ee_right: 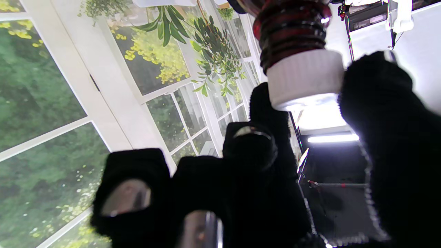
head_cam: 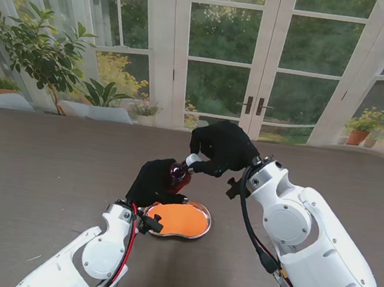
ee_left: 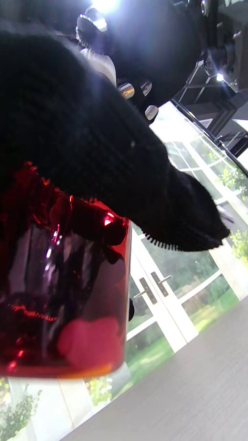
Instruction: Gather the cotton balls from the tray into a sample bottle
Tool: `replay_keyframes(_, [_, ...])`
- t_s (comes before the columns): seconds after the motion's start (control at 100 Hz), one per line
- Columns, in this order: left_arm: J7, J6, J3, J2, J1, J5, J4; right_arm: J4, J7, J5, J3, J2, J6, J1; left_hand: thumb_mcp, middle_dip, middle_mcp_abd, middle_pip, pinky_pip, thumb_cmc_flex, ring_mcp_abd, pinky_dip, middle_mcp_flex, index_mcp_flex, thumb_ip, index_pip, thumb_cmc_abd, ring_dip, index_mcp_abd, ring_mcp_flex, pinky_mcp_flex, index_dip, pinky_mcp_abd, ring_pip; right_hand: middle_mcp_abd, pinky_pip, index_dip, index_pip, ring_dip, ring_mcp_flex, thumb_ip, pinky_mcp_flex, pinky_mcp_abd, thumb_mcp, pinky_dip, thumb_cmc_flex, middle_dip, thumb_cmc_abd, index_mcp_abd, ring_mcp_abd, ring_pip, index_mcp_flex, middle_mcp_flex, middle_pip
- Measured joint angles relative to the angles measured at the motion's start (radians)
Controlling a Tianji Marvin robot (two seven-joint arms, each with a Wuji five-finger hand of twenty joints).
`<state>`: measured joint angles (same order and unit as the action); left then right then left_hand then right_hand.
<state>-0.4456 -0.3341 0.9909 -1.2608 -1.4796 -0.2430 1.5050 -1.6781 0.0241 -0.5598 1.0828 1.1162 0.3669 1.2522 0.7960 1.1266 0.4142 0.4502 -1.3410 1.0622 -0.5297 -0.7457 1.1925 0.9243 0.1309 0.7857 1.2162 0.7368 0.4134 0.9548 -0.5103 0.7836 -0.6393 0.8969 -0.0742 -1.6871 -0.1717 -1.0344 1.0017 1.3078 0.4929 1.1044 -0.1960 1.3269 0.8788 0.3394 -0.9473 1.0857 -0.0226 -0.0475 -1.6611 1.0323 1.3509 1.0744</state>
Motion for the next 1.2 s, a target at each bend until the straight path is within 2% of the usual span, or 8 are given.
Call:
replay_keyframes(0.79, [0.004,-0.003,0.001,0.001,0.0,0.0,-0.003,0.004,-0.014,-0.025,0.007,-0.002,0.003,-0.004,0.0,0.0,0.004,-0.001,0.0,0.0,-0.001,-0.002,0.0,0.0,0.0,-0.006,0.0,0.0,0.007,0.0,0.0,-0.011,-0.003,0.0,0.0,0.0,-0.001,0.0,0.0,0.0,0.0,-0.01,0.0,-0.004,0.0,0.0,0.0,-0.001,0.0,0.0,0.0,0.0,0.0,0.0])
replay_keyframes(1.2, [0.006,-0.003,0.003,0.002,0.0,0.001,-0.003,0.026,-0.009,-0.042,0.003,-0.003,0.004,-0.014,0.0,0.0,0.006,-0.002,0.0,0.0,-0.003,-0.007,0.0,0.0,0.0,-0.018,0.0,0.0,0.008,0.0,0.0,-0.013,-0.006,0.0,0.0,0.0,-0.011,0.0,0.0,0.0,0.0,-0.011,0.0,-0.008,0.0,-0.015,0.0,-0.025,0.0,0.0,0.0,0.001,0.0,0.0])
